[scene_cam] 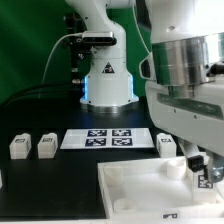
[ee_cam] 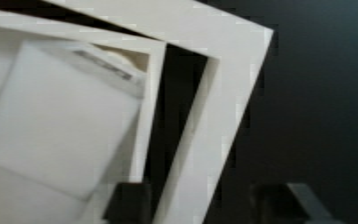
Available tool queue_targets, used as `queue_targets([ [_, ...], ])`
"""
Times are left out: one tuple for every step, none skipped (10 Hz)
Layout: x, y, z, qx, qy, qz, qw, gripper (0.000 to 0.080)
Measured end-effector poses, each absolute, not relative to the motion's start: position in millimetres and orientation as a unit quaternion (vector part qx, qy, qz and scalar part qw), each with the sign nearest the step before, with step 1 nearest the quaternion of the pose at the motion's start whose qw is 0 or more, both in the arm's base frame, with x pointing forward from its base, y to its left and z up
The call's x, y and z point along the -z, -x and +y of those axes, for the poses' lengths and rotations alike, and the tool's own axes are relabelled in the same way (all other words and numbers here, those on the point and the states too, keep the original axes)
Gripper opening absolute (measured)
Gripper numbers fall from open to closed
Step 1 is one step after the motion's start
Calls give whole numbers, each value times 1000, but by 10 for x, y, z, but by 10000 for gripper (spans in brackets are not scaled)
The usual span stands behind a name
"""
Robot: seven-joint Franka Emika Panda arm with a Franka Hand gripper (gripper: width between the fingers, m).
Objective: Assemble one leg
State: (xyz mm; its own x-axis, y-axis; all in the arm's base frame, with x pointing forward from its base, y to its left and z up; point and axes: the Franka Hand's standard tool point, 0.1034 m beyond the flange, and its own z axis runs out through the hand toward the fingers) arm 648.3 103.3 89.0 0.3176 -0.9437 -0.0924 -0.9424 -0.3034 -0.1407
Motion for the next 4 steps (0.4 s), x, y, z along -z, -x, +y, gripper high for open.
queue_targets([
  [-936,-6492,1076,5,808,583,87,415],
  [-929,-6492,1075,5,809,581,86,415],
  [-922,-6489,1073,5,809,581,86,592],
  [-921,-6489,1074,5,809,581,86,632],
])
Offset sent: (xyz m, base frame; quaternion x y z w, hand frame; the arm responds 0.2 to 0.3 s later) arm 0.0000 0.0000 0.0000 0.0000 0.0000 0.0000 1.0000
